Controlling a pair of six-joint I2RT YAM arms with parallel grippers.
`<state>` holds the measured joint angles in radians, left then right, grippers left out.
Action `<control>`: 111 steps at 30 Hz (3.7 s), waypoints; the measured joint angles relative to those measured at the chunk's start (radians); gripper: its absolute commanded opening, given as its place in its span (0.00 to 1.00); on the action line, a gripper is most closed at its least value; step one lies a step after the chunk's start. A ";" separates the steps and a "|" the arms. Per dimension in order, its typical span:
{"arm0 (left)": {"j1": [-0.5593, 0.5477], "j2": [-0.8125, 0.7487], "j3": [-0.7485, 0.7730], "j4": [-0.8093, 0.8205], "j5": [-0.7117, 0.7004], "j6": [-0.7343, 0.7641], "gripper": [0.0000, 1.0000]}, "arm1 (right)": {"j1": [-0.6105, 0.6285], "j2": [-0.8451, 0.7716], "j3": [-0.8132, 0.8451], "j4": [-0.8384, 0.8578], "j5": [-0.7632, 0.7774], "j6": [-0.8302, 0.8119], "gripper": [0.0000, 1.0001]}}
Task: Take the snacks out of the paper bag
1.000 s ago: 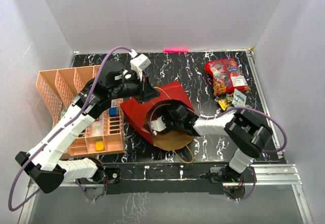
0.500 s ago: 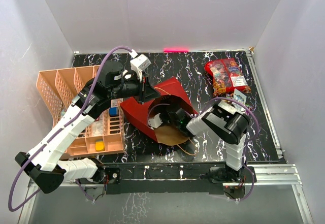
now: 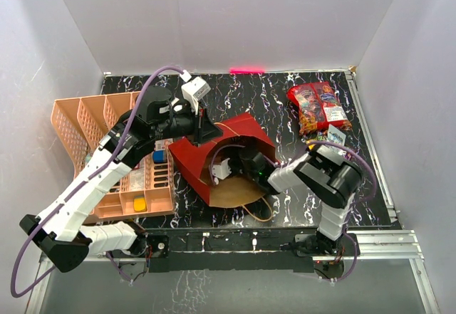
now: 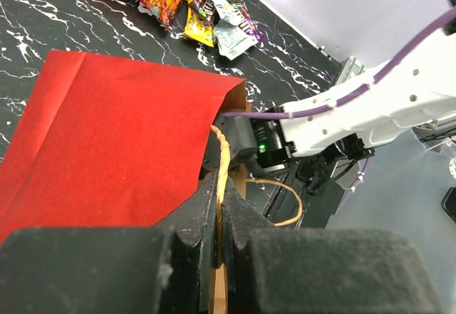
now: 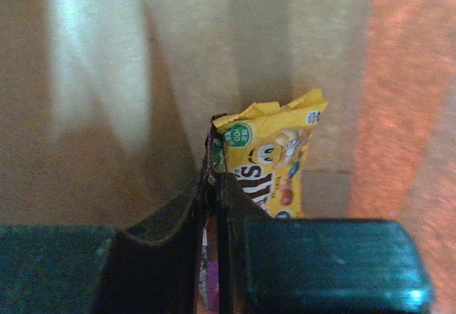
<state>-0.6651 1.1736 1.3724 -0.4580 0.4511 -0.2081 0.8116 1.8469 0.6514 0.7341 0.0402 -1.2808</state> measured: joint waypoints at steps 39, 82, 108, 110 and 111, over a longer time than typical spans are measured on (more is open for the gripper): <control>0.000 0.019 0.000 0.001 -0.153 -0.013 0.00 | 0.000 -1.080 0.464 -0.901 0.065 1.429 0.08; 0.000 0.003 0.011 -0.023 -0.170 -0.020 0.00 | -1.295 -0.377 -0.278 -0.061 -0.354 2.301 0.36; 0.000 0.001 0.010 -0.021 -0.162 -0.021 0.00 | -1.037 -0.556 0.285 -0.834 -0.238 1.831 0.70; 0.000 0.001 0.010 -0.021 -0.162 -0.021 0.00 | -0.931 -0.565 0.335 -0.858 -0.225 1.773 0.70; 0.000 0.001 0.010 -0.021 -0.162 -0.021 0.00 | -0.868 -0.573 0.362 -0.871 -0.223 1.743 0.70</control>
<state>-0.6651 1.1744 1.3819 -0.4793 0.2893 -0.2287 -0.0566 1.2743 1.0134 -0.1364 -0.1825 0.4618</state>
